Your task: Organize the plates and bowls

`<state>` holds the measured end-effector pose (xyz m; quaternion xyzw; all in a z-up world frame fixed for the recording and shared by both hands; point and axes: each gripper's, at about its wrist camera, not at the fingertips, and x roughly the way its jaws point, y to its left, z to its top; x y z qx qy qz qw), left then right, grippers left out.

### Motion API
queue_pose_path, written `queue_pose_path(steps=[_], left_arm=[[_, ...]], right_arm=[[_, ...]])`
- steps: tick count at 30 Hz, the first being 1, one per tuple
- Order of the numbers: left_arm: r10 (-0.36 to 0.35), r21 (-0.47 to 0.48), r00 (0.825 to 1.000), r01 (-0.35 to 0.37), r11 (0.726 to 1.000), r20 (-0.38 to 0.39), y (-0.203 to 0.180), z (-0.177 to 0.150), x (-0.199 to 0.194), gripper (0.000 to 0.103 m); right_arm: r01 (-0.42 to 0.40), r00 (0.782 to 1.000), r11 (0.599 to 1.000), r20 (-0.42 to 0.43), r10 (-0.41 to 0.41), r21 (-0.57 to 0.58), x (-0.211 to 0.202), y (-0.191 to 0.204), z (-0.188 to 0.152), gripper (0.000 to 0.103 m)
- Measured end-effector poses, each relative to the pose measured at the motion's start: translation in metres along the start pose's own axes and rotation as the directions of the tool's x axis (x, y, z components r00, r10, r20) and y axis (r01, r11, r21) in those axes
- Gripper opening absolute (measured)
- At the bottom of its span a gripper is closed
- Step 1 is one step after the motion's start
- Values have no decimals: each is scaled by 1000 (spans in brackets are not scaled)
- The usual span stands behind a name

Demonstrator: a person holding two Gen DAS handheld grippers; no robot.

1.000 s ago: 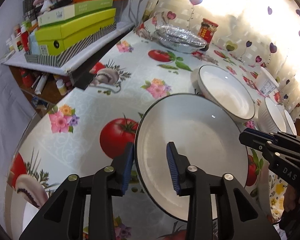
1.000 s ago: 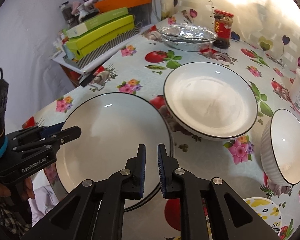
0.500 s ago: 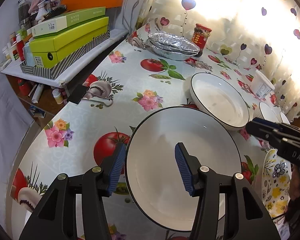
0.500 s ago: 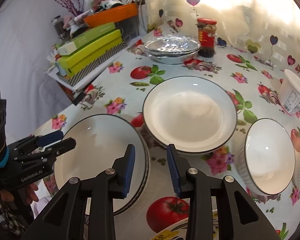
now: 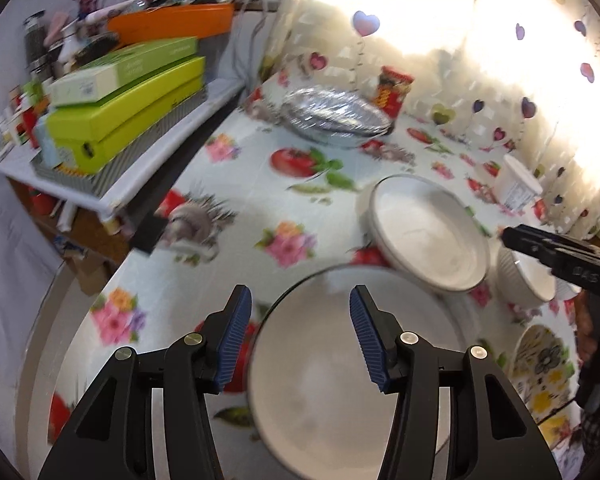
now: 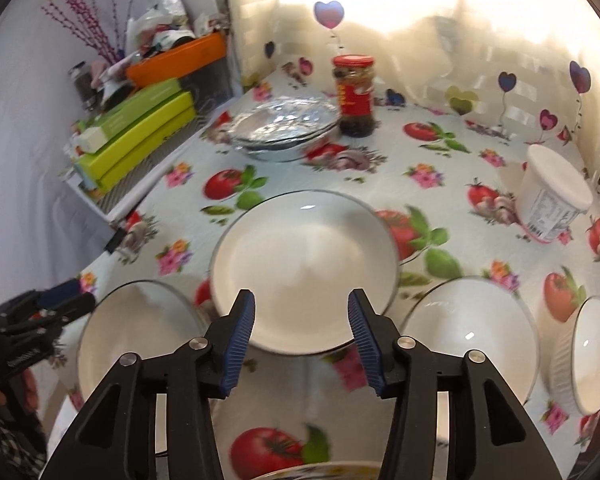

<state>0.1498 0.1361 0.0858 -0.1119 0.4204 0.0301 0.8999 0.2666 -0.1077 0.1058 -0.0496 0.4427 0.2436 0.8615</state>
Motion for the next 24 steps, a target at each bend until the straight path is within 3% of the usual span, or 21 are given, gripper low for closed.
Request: queue_pose_path(steps=[5, 18, 24], left_arm=[[-50, 19, 998, 51, 999, -34, -19, 24, 19, 52], [-48, 75, 990, 59, 995, -134, -57, 49, 77, 52], [-47, 69, 986, 59, 996, -161, -62, 53, 94, 52]], right_arm=[[18, 1000, 999, -7, -18, 42, 12, -28, 15, 49], [20, 992, 997, -128, -10, 78, 79, -71, 42, 49], [-16, 984, 997, -175, 28, 71, 101, -77, 43, 38]])
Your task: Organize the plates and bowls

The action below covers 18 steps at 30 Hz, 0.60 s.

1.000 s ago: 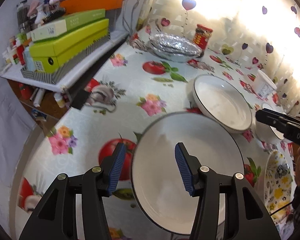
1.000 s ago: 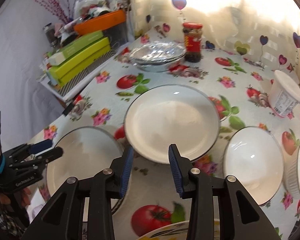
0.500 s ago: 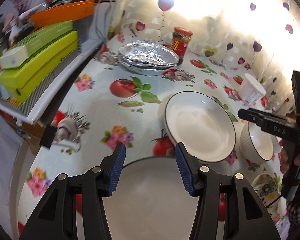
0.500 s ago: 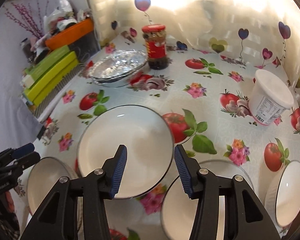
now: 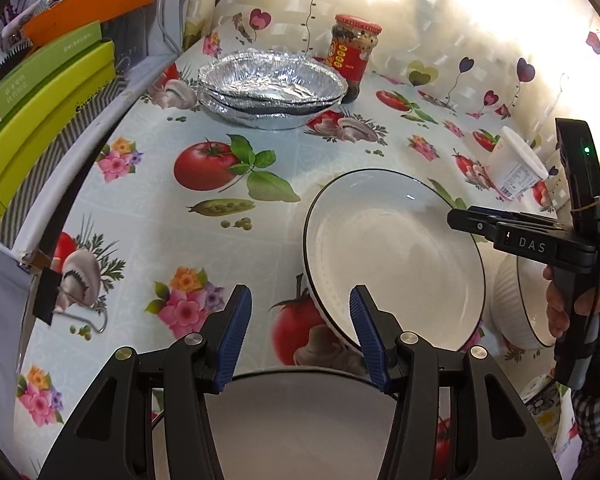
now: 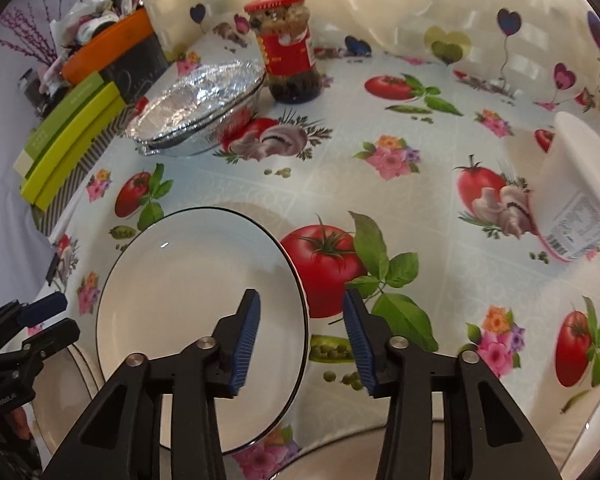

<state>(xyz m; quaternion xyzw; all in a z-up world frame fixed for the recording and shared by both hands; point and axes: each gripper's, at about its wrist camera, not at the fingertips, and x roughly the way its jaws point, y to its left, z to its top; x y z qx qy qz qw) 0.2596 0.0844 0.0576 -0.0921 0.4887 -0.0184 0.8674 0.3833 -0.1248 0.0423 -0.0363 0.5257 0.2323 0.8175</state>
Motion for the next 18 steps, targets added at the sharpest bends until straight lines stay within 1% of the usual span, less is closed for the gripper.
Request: queue_pose_path(steps=[2, 4, 7, 10, 12, 13, 14, 16, 17, 18], left_arm=[[-4, 3, 1000, 4, 1000, -8, -1, 0, 4, 52], [-12, 0, 1000, 12, 1000, -13, -2, 0, 6, 52], [-17, -8, 1000, 17, 1000, -26, -3, 1, 11, 52], [-17, -4, 999, 17, 1000, -34, -6, 1, 15, 52], [-17, -5, 999, 17, 1000, -40, -7, 1, 17, 52], [-18, -5, 999, 18, 1000, -42, -7, 1, 18, 50], [-17, -4, 999, 17, 1000, -44, -8, 1, 19, 45], [-14, -2, 999, 14, 1000, -53, -9, 1, 21, 40], [-13, -2, 998, 13, 1000, -57, -9, 0, 22, 34], [-12, 1, 998, 12, 1000, -60, -10, 0, 24, 32]], right_arm=[[-2, 1000, 1000, -9, 2, -3, 4, 0, 1, 33], [-11, 1000, 1000, -25, 11, -6, 8, -1, 1, 25], [-21, 999, 1000, -39, 21, -7, 12, -1, 1, 18], [-22, 999, 1000, -39, 21, -15, 12, 0, 1, 14], [-18, 999, 1000, -49, 16, -23, 13, 1, 1, 14], [-17, 998, 1000, -54, 16, -24, 14, 1, 1, 13], [-18, 998, 1000, -58, 17, -24, 14, 1, 1, 13], [-24, 998, 999, -62, 22, -23, 15, 1, 1, 13], [-24, 998, 999, -62, 23, -23, 16, 1, 1, 13], [-24, 998, 999, -62, 23, -22, 16, 1, 1, 13]])
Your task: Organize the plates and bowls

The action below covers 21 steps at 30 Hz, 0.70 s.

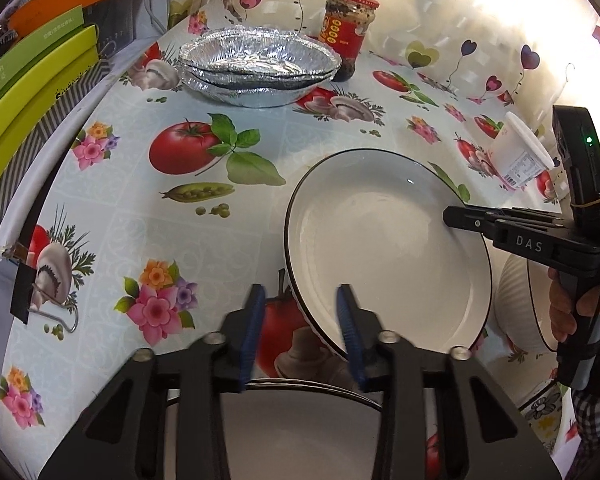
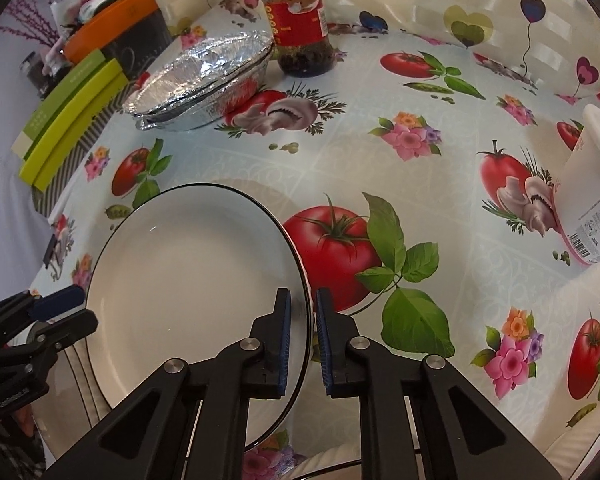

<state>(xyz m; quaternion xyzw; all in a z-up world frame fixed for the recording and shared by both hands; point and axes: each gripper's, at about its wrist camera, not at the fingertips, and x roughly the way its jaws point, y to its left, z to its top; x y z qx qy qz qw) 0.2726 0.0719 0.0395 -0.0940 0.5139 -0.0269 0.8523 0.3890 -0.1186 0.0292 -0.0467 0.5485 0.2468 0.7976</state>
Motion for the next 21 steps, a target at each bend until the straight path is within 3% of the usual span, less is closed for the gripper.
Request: queue_pose_path(steps=[5, 21], left_arm=[[-2, 9, 1000, 3, 1000, -20, -3, -2, 6, 18], [-1, -1, 1000, 1, 1000, -12, -2, -1, 7, 17]], right_arm=[[-13, 1000, 1000, -4, 13, 11, 1, 0, 0, 13], [-12, 1000, 999, -8, 13, 40, 1, -2, 0, 13]])
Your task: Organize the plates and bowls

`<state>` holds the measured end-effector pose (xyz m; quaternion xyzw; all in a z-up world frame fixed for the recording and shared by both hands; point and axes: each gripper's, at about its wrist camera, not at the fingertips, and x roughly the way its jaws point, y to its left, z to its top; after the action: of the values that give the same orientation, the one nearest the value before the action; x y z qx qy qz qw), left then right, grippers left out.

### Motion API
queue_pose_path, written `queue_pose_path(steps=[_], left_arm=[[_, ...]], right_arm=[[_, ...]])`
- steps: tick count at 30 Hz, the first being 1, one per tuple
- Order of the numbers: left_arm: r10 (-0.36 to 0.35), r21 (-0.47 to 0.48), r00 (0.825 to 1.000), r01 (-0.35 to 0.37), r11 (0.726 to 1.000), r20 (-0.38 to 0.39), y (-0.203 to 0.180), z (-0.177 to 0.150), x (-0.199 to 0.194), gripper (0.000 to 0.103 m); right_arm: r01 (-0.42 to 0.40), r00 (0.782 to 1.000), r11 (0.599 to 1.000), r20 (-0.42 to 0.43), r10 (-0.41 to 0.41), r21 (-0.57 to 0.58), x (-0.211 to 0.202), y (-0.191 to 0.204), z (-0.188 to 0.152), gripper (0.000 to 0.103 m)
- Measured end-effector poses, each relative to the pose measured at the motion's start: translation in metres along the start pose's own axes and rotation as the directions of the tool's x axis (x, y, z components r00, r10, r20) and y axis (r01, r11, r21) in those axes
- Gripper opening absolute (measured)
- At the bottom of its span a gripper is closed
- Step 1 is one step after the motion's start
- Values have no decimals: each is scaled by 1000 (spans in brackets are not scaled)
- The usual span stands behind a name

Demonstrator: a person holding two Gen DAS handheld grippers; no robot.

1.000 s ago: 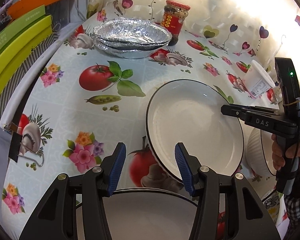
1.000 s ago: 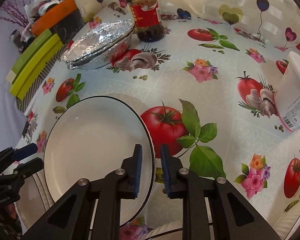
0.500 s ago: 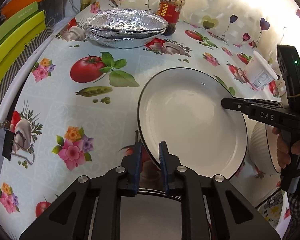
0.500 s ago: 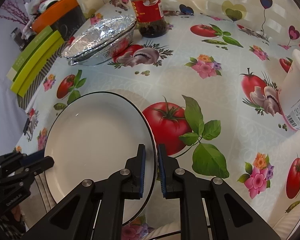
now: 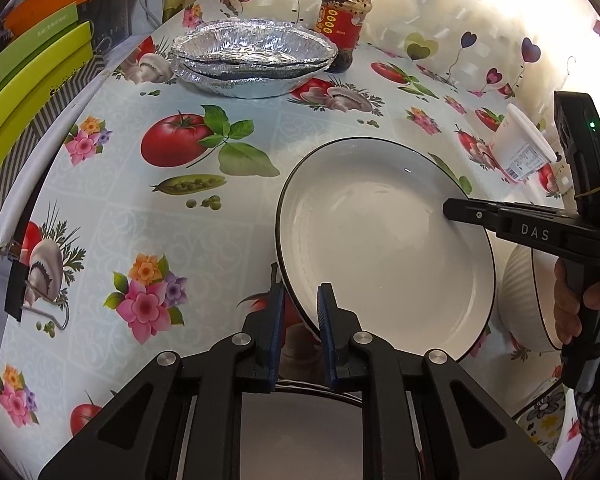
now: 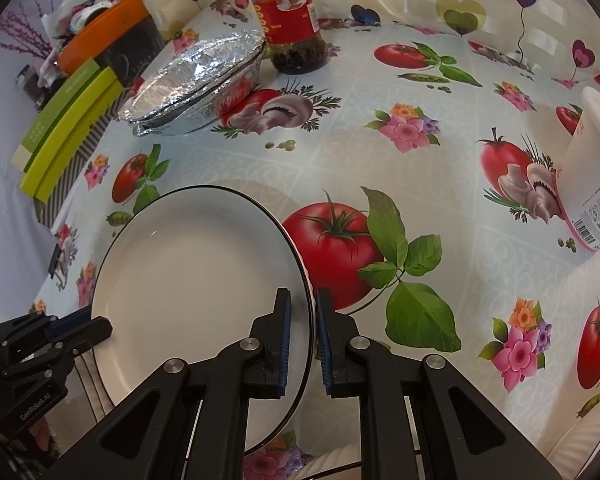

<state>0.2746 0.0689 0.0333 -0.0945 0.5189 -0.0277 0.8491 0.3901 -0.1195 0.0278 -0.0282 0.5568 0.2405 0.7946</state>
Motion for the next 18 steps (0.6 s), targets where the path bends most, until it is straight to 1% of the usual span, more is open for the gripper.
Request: queue_pose_path(steps=[11, 18], left_arm=[[-6, -26, 1000, 6, 1000, 7, 1, 2, -1, 17], [-11, -24, 999, 12, 1000, 38, -1, 5, -11, 17]], right_arm=[[35, 999, 999, 7, -35, 2, -3, 4, -1, 13], [32, 999, 999, 32, -33, 18, -15, 5, -1, 13]])
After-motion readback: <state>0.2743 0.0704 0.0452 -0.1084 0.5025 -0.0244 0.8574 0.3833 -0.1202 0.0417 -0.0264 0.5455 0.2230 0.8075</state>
